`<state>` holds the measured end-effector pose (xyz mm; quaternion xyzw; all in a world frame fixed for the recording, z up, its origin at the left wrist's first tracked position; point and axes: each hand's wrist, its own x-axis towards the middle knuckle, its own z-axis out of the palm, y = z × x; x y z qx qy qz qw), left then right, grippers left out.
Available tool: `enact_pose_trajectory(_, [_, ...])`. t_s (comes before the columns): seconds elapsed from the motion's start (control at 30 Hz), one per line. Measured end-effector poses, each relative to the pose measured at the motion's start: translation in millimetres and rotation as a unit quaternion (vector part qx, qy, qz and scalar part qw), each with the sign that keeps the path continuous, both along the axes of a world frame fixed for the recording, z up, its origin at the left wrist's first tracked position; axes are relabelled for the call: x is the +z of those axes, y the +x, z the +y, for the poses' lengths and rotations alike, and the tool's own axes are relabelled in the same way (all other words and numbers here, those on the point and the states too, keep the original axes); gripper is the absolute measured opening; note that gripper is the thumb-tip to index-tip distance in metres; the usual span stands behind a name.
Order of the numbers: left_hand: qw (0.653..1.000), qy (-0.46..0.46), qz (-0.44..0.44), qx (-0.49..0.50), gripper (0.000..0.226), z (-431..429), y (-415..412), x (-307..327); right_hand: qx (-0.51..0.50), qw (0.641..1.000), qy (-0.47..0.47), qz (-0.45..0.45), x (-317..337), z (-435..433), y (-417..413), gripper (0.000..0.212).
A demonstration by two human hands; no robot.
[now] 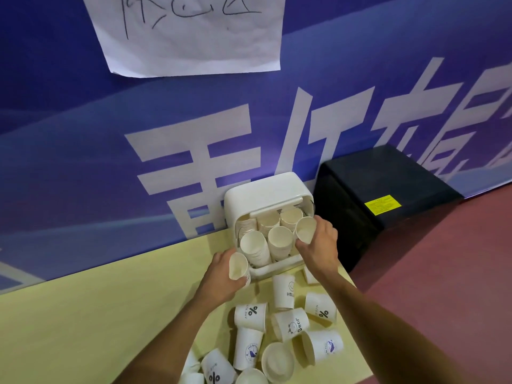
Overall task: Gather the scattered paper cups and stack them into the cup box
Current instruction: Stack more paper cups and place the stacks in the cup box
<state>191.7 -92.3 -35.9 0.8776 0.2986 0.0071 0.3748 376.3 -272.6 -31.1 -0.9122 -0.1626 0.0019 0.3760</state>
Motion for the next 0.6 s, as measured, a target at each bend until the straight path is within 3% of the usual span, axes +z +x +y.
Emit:
enact_pose_trajectory(0.23, [0.999, 0.015, 0.020, 0.023, 0.076, 2.1, -1.1, -7.0, 0.011, 0.999, -0.041, 0.011, -23.0, 7.6, 12.6, 0.074])
enact_pose_trajectory(0.6, [0.999, 0.012, 0.027, 0.042, 0.079, -3.0, -2.4, -20.9, -0.002, 0.999, -0.020, 0.035, -37.7, 2.9, 33.2, 0.069])
